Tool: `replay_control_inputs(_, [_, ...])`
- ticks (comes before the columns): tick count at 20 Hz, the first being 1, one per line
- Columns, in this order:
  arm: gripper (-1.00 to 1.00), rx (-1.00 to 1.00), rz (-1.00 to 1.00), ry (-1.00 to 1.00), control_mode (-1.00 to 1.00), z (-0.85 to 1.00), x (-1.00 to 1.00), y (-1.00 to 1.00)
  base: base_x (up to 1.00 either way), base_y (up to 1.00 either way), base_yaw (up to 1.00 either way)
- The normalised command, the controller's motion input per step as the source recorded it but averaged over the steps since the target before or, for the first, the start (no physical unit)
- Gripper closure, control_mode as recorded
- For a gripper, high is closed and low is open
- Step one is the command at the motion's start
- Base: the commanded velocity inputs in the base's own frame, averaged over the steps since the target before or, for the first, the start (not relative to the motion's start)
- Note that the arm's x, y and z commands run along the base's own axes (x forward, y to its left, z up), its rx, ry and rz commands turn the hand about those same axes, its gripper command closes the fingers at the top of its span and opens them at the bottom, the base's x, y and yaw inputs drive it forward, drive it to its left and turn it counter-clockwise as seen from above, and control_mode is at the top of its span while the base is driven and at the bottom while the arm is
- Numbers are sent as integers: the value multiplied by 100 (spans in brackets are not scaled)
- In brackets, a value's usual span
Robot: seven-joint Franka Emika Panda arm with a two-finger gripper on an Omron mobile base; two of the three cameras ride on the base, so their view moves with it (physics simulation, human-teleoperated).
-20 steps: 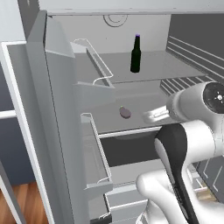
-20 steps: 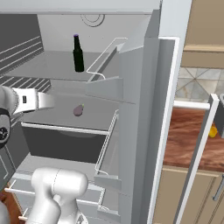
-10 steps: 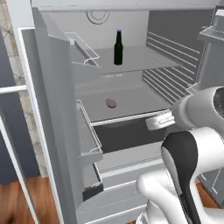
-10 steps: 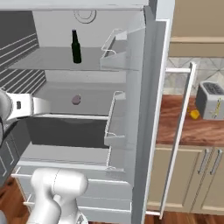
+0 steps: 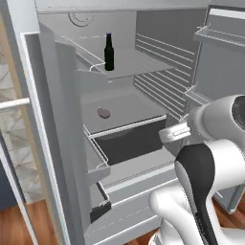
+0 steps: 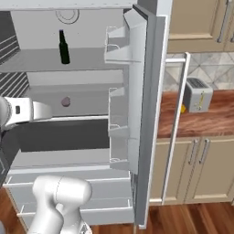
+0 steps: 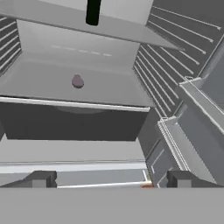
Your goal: Place the beer on the top shelf of the fridge to keep it out of children's reach, and place the eggplant and mango on lower shelves for easy access.
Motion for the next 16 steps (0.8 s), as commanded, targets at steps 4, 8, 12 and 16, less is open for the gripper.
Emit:
replay_control_inputs(4, [-100, 0, 0, 0, 100, 0, 0, 0, -81, 0, -64])
replay_control_inputs(8, [-100, 0, 0, 0, 100, 0, 0, 0, -91, 0, -76])
replay_control_inputs(12, [-100, 0, 0, 0, 100, 0, 0, 0, -72, 0, -84])
replay_control_inputs(16, [-100, 0, 0, 0, 100, 0, 0, 0, -66, 1, -88])
